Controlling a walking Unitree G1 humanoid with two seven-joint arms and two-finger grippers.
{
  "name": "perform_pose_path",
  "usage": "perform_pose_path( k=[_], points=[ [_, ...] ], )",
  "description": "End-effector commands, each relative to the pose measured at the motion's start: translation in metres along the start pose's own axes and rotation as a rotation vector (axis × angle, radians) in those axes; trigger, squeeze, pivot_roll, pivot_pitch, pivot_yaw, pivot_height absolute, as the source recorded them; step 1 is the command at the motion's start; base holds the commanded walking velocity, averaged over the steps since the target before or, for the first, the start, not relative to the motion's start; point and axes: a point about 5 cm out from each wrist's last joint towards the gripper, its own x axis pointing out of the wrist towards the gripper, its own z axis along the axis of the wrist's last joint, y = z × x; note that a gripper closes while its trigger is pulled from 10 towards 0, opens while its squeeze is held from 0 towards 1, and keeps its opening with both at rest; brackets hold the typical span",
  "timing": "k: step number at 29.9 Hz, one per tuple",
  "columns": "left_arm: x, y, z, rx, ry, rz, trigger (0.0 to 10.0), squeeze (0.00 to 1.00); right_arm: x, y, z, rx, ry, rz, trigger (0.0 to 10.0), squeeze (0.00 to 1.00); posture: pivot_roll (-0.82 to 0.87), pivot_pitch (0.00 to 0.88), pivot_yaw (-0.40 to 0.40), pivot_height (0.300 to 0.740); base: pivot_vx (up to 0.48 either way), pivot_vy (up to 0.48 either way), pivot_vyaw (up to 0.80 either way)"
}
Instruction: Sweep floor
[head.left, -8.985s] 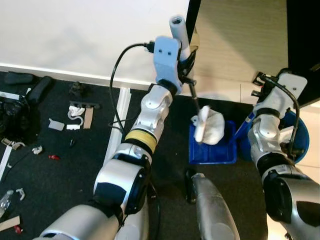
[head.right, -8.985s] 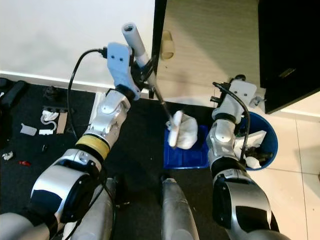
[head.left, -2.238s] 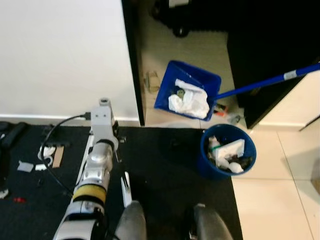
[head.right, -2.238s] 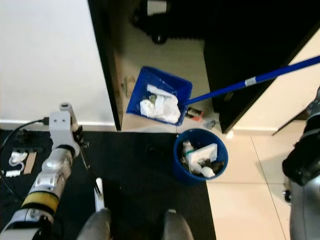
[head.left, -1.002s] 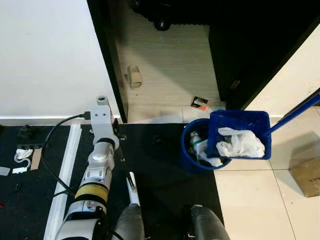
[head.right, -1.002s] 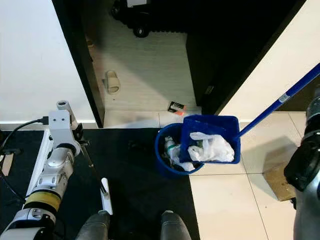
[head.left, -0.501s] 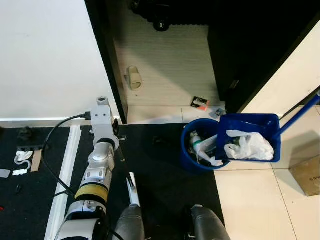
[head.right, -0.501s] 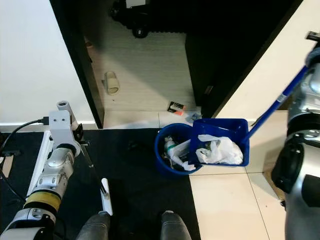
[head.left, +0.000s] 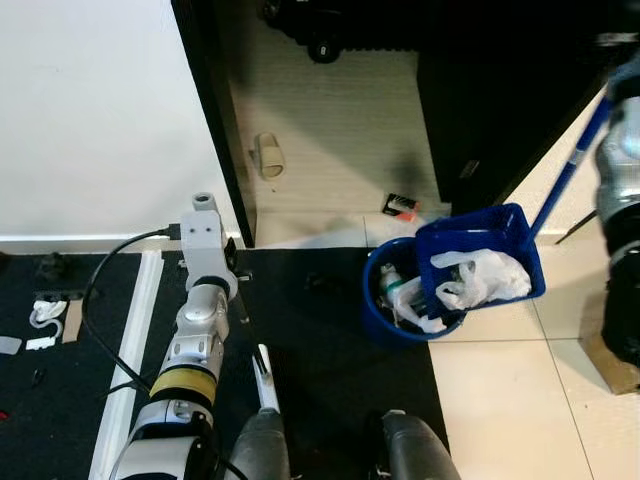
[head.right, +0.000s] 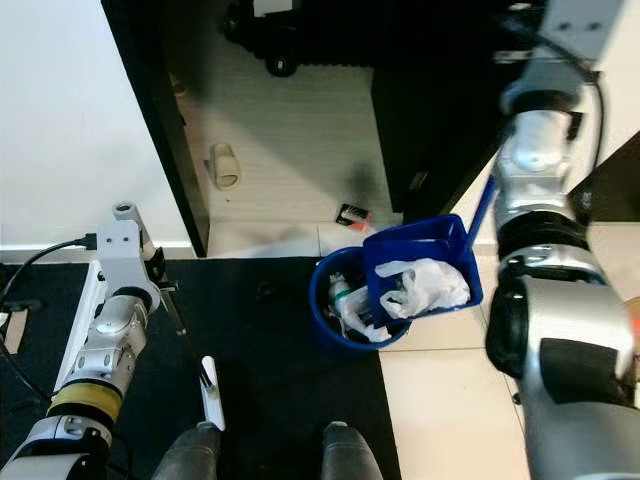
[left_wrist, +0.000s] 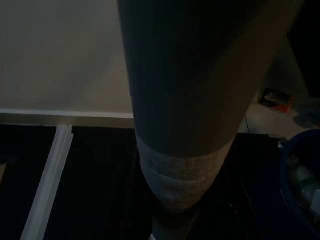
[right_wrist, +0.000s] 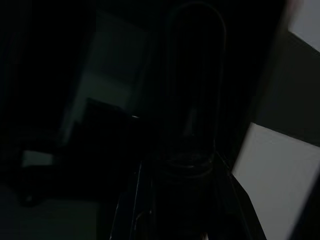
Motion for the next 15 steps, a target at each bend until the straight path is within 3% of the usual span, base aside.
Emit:
perform_pose_path(
  k=[1,15],
  points=[
    [-0.002,0.002,-0.006,0.018,0.020,0.007,10.0,0.00,0.003,-0.002,0.010,-0.035,-0.074,0.013,10.0,0.00,0.03,0.081,-0.074,0.740,0.000,0.000,0.00],
    [-0.001,-0.003,-0.006,0.008,0.023,-0.004,10.0,0.00,-0.007,0.048,0.024,0.004,-0.183,0.166,10.0,0.00,0.01,0.081,-0.075,0.740,0.000,0.000,0.00]
  ],
)
